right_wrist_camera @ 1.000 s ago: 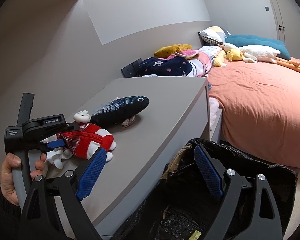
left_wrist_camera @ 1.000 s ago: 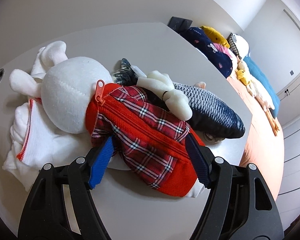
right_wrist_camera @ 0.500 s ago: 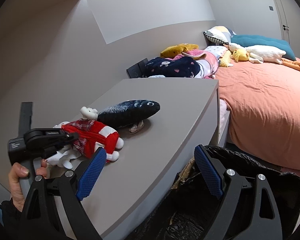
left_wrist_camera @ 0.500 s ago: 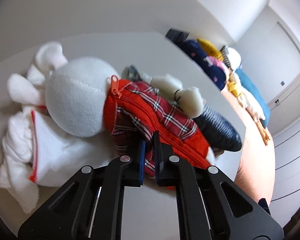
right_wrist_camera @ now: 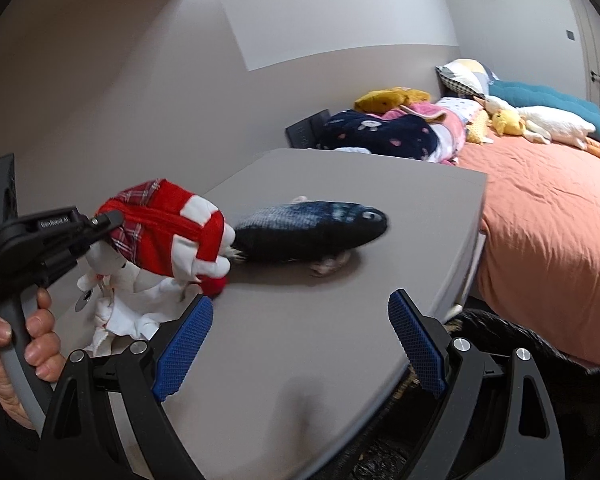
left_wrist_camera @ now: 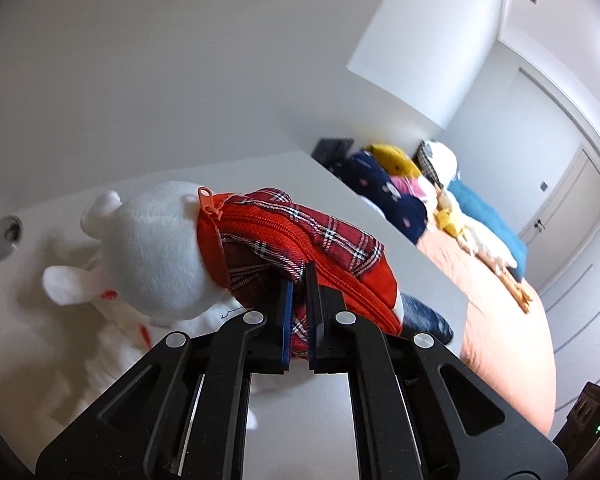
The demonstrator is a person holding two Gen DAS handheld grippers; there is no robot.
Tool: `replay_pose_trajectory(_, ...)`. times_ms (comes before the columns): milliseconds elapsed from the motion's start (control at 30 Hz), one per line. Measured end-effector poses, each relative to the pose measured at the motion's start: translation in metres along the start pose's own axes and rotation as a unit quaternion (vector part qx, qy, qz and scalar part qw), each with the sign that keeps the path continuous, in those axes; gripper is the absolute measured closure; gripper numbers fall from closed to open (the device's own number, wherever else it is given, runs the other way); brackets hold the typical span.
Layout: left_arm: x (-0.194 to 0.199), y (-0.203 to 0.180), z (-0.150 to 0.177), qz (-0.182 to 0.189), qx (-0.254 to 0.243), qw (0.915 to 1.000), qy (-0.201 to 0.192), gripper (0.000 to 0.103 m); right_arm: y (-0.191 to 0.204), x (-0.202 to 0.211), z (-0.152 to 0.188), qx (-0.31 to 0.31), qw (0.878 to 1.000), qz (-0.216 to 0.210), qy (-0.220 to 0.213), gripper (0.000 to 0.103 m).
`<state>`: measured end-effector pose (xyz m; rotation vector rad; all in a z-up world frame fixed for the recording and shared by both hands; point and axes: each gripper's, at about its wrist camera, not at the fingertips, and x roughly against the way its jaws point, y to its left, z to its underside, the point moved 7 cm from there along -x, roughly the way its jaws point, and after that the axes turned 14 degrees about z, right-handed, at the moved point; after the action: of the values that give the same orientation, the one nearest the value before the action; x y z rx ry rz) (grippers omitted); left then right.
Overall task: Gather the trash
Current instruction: 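Lift the rabbit plush with the left tool while the right tool grasps the white cloth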
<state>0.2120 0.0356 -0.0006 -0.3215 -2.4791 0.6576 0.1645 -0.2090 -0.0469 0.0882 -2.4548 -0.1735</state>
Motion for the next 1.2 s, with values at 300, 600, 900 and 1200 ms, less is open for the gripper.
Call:
replay_pose_trajectory(300, 0.034, 0.036, -0.038, -0.037, 0.005, 0.9977, -0.056, 0.099, 0.053, -0.029, -0.014, 0.037, 0.999, -0.022, 0.009, 0.014)
replay_pose_trajectory(600, 0.065, 0.058, -0.055, -0.046, 0.028, 0.9948, -0.086, 0.099, 0.106, -0.059, -0.026, 0.065, 0.996, -0.049, 0.025, 0.014)
replay_pose_trajectory(900, 0.108, 0.070, -0.074, -0.078, 0.027, 0.9874, -0.135, 0.099, 0.149, -0.067, -0.025, 0.090, 0.993, -0.068, 0.032, 0.014)
replay_pose_trajectory(1200, 0.122, 0.092, -0.083, -0.114, 0.034, 0.9812, -0.152, 0.099, 0.219, -0.095, -0.028, 0.117, 0.987, -0.093, 0.065, 0.014)
